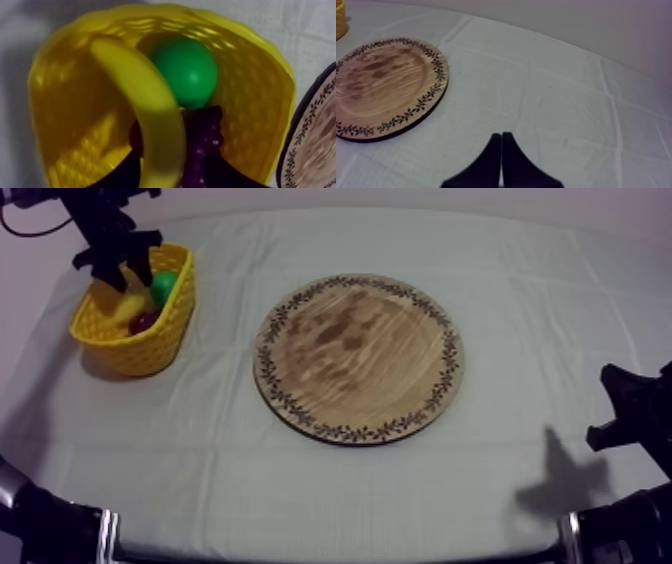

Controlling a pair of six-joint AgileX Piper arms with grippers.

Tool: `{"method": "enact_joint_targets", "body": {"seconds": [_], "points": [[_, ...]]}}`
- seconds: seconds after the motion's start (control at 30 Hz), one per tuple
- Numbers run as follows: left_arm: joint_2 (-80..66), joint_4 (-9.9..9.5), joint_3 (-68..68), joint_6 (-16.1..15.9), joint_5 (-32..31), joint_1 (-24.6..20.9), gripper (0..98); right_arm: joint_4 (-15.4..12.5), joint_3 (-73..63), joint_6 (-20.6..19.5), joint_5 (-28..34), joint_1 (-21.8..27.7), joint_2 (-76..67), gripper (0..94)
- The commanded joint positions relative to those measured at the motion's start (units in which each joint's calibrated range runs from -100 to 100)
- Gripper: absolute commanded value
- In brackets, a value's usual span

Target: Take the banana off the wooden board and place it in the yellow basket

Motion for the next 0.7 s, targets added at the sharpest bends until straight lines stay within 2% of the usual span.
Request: {"method": "enact_joint_targets", "body": {"seconds": [0.0,0.17,0.3,0.4,0.67], "points": [[0.2,-0.18,0.25,-0.03,-0.58,0.07,67.2,-0.02,0.05,-0.02,-0.02,0.0,0.0,0.2],[-0.59,-1.19,1.07,-0.05,-1.16,0.19,82.7,-0.02,0.05,-0.02,-0.02,0.0,0.0,0.2],[-3.32,-2.26,3.24,0.53,-2.38,0.38,87.8,-0.02,0.05,-0.02,-0.02,0.0,0.0,0.2],[-6.58,-2.65,5.31,0.75,-4.08,0.52,85.7,-0.02,0.05,-0.02,-0.02,0.0,0.0,0.2],[-18.96,-2.42,13.31,0.56,-11.31,0.84,70.4,-0.02,0.05,-0.02,-0.02,0.0,0.0,0.2]]}}
